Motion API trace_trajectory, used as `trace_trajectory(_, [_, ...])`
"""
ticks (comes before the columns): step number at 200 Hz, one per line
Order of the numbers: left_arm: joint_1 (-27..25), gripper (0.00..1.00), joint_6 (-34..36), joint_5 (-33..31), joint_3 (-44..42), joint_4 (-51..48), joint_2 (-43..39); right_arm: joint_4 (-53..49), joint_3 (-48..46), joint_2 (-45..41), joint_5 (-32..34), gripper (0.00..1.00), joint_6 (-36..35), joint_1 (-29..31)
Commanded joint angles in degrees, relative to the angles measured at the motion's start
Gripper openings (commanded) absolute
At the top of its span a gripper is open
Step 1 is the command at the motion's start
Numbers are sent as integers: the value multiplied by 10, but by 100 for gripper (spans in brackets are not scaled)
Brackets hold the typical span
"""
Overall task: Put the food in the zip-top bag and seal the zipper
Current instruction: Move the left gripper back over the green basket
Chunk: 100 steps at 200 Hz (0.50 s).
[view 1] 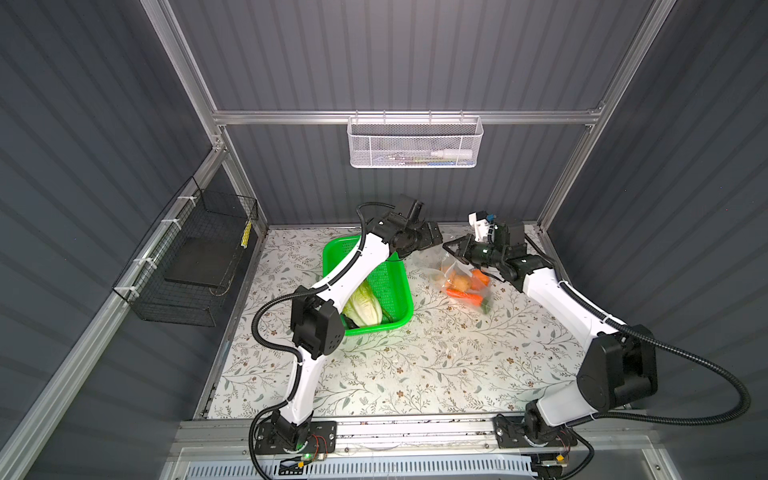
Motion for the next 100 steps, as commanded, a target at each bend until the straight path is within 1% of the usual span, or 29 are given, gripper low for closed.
trace_trajectory(1, [17, 100, -11, -14, -30, 4, -75, -6, 13, 7, -3, 0, -14, 2])
trace_trajectory(25, [31, 100, -7, -55, -103, -5, -138, -12, 16, 10, 1, 0, -20, 1])
trace_trajectory(50, [54, 100, -25, -75, -200, -7, -208, -17, 20, 12, 2, 0, -21, -1])
trace_trajectory(68, [68, 100, -23, -112, -256, -48, -253, -19, 20, 13, 1, 0, -23, -2])
trace_trajectory(85, [70, 100, -20, -163, -293, -101, -286, -22, 21, 12, 1, 0, -24, -3])
trace_trajectory(100, [70, 100, -30, -190, -326, -129, -306, -22, 19, 14, 1, 0, -22, -3])
